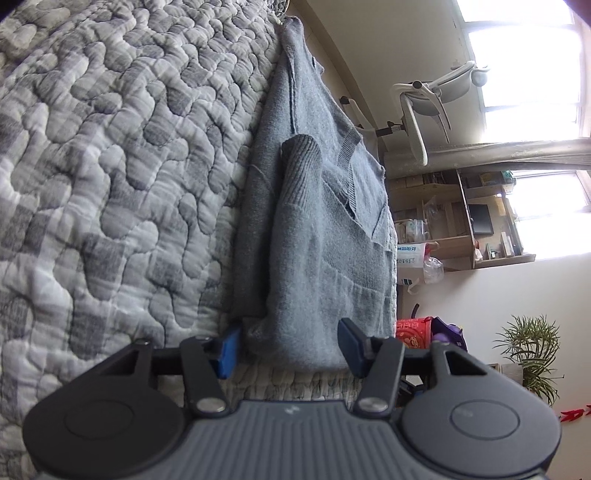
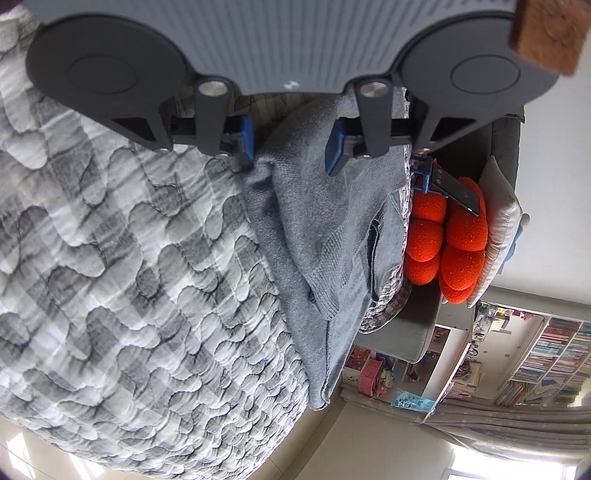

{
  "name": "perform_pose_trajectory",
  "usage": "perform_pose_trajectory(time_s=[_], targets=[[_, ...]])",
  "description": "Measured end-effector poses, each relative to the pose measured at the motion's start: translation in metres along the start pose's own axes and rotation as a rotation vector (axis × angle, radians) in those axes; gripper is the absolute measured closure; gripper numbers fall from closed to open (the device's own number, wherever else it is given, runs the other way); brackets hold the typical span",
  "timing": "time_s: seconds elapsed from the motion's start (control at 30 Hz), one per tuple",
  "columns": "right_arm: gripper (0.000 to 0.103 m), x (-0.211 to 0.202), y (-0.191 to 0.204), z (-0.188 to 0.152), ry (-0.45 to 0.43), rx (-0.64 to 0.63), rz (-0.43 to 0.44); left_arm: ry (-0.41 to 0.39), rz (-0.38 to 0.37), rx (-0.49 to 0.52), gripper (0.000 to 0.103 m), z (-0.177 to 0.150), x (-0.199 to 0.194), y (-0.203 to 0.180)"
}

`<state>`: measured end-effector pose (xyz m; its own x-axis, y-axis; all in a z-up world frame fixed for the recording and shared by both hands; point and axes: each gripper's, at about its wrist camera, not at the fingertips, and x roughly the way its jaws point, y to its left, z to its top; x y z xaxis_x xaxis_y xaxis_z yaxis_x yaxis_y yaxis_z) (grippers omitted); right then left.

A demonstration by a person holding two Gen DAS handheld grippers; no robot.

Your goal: Fold clothes

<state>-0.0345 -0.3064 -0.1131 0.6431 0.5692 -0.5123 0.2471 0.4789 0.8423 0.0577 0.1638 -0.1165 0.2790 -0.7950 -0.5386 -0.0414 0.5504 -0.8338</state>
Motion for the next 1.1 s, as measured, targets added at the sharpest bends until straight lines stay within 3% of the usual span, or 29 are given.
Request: perform_pose_trajectory(time_s=[0.2, 0.3, 0.37, 0.47, 0.67, 0.87, 1.1], targets=[[0.074, 0.006, -0.006, 0.003, 0.004, 0.031, 0.031, -0.031, -0.009, 0.012, 0.05, 0.0, 0.006, -0.004], [0.075, 0.007, -0.005, 0.004, 0.0, 0.026, 0.035, -0.052, 0.006, 0.02, 0.058, -0.001, 0.008, -0.005], [0.076, 0.009, -0.004, 0.003, -0.003, 0.021, 0.034, -0.065, 0.03, 0.019, 0.072, -0.002, 0.009, -0.006], [0.083, 0.008, -0.003, 0.003, -0.009, 0.022, 0.039, -0.086, 0.057, 0.007, 0.082, -0.003, 0.008, -0.005], [0.089, 0.002, -0.001, 0.003, -0.019, 0.041, 0.071, -0.108, 0.043, -0.015, 0.085, -0.004, -0.002, -0.014], [0.09, -0.009, 0.007, 0.005, -0.031, 0.086, 0.112, -0.117, -0.002, -0.116, 0.087, -0.002, -0.011, -0.02], [0.09, -0.013, 0.024, 0.002, -0.012, 0.113, 0.039, -0.113, 0.029, -0.15, 0.088, -0.013, -0.021, -0.023]])
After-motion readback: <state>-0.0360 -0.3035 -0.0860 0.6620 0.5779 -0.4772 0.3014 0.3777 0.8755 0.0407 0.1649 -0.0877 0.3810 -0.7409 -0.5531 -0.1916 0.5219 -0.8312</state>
